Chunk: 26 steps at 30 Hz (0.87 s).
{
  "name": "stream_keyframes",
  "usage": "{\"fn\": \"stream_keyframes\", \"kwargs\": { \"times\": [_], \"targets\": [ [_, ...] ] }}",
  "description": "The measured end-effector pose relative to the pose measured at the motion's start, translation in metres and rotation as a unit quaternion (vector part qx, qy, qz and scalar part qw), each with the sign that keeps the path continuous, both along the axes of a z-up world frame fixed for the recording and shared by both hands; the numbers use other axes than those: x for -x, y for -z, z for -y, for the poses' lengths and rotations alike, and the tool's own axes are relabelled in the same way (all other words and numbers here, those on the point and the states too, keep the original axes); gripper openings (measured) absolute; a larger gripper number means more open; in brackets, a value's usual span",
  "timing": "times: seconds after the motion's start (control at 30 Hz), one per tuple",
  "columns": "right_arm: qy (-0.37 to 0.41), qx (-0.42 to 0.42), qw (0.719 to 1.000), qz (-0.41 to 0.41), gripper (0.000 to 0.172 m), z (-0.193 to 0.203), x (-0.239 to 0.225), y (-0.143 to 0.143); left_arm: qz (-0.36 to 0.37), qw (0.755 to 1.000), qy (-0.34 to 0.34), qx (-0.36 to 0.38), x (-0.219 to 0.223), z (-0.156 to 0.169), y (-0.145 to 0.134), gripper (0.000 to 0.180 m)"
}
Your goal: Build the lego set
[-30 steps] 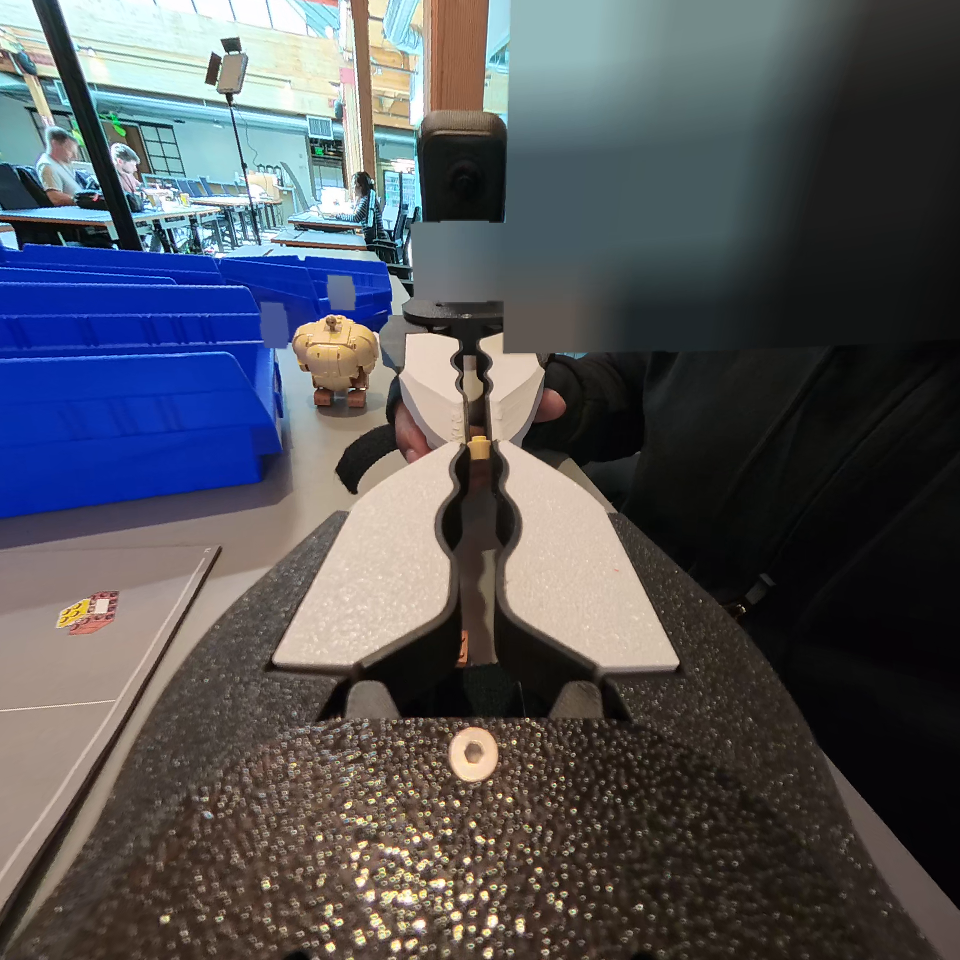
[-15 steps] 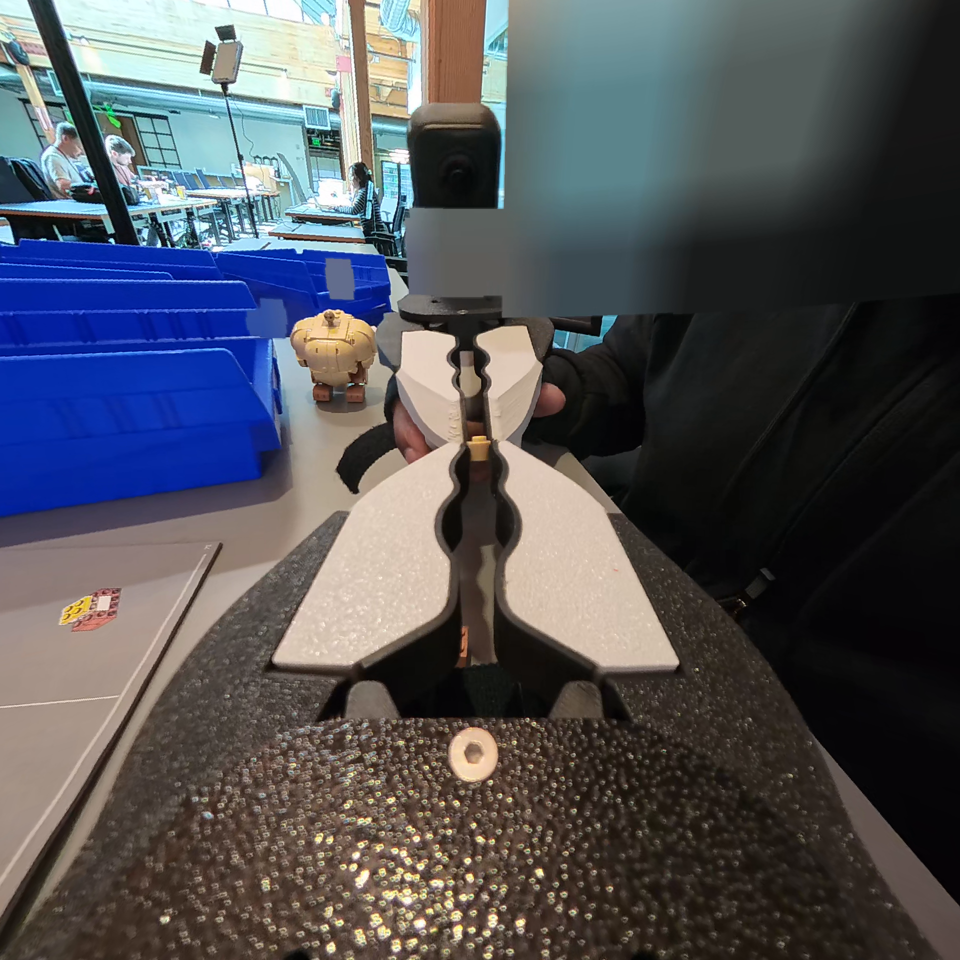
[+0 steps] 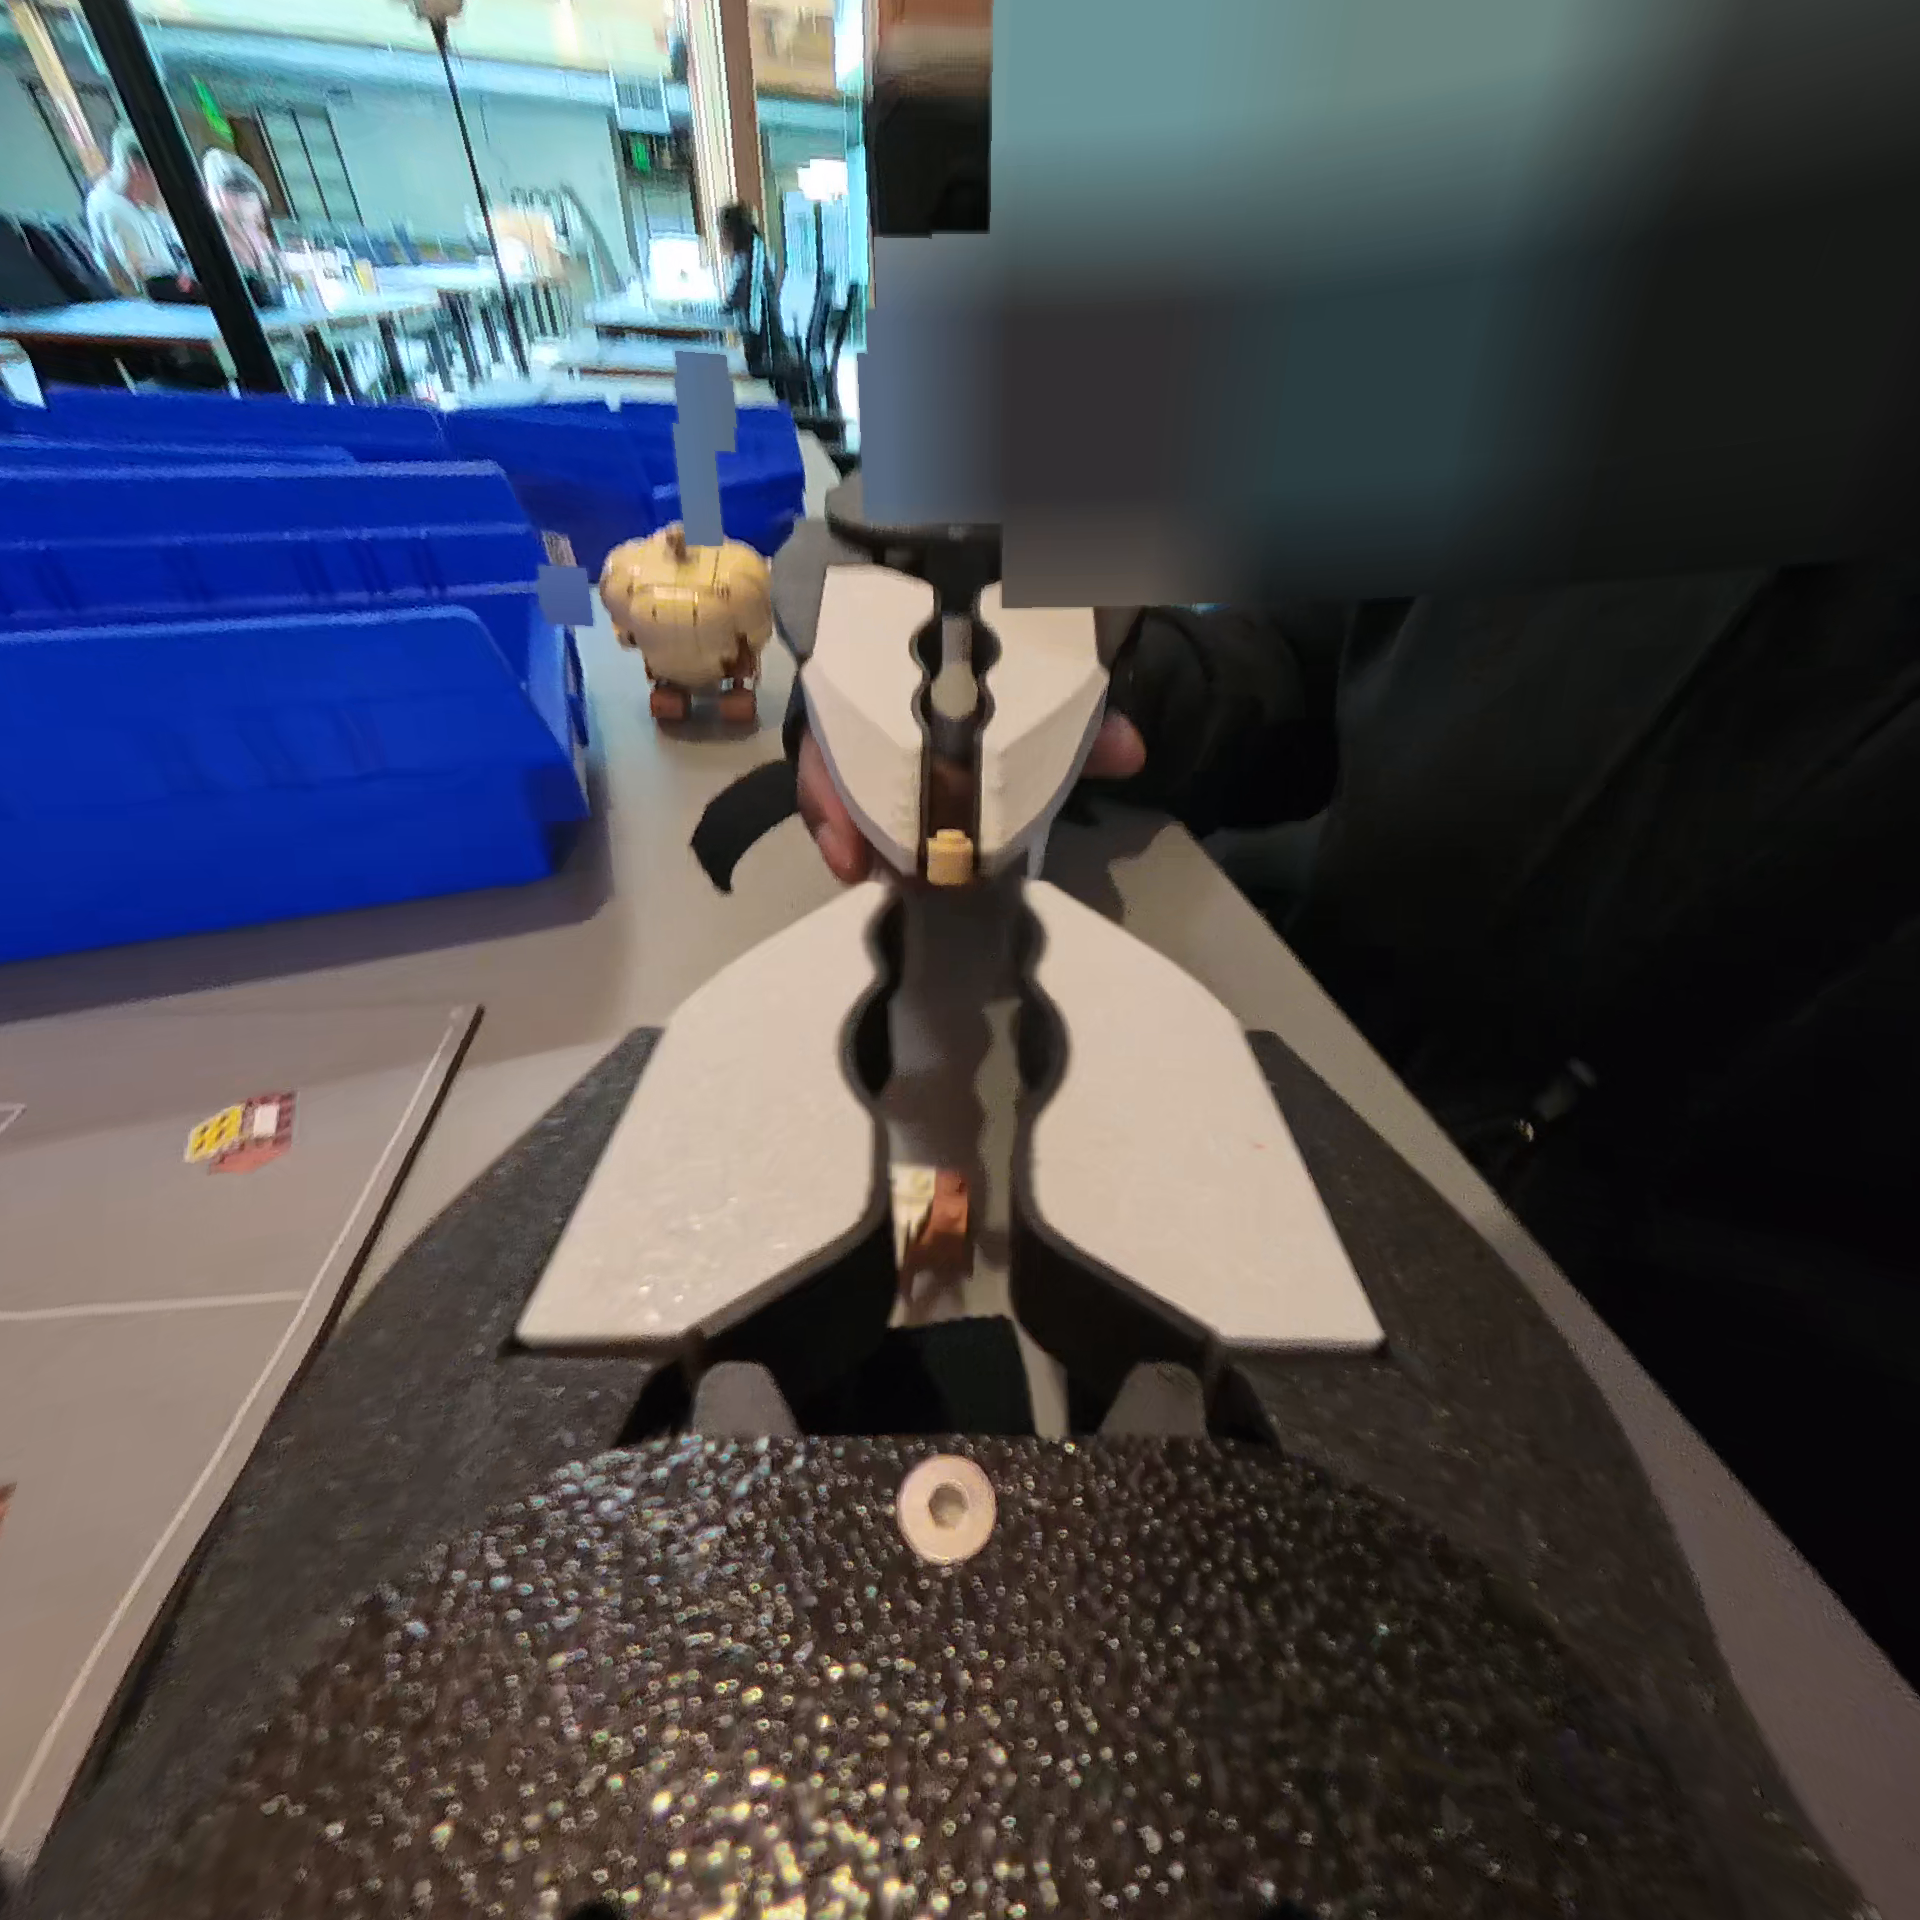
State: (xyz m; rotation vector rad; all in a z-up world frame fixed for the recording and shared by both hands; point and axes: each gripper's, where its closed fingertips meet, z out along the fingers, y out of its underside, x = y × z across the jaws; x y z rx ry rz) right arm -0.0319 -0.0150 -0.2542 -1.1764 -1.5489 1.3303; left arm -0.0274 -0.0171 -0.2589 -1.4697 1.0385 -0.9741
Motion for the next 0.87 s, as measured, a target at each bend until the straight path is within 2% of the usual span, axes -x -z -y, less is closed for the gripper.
{"fn": "stream_keyframes", "kwargs": {
  "times": [0.07, 0.3, 0.5, 0.67, 0.87],
  "targets": [
    [0.01, -0.014, 1.0, 0.011, 0.007, -0.004, -0.001, 0.005, -0.057, 0.998, -0.016, 0.009, 0.006, -0.004, 0.015, 0.036],
    [0.022, -0.035, 0.997, 0.062, 0.007, -0.009, -0.002, 0.023, -0.284, 0.958, -0.022, 0.014, 0.015, -0.003, 0.083, 0.049],
    [0.02, -0.04, 0.995, 0.091, 0.007, -0.009, -0.001, 0.035, -0.312, 0.948, -0.033, 0.043, 0.016, -0.008, 0.092, 0.048],
    [0.017, -0.054, 0.992, 0.114, 0.007, -0.008, 0.0, 0.045, -0.312, 0.947, -0.025, 0.073, 0.012, -0.008, 0.095, 0.034],
    [0.019, -0.085, 0.986, 0.144, 0.007, -0.009, 0.002, 0.058, -0.3, 0.951, -0.041, 0.067, 0.011, -0.012, 0.092, 0.034]
  ]
}}
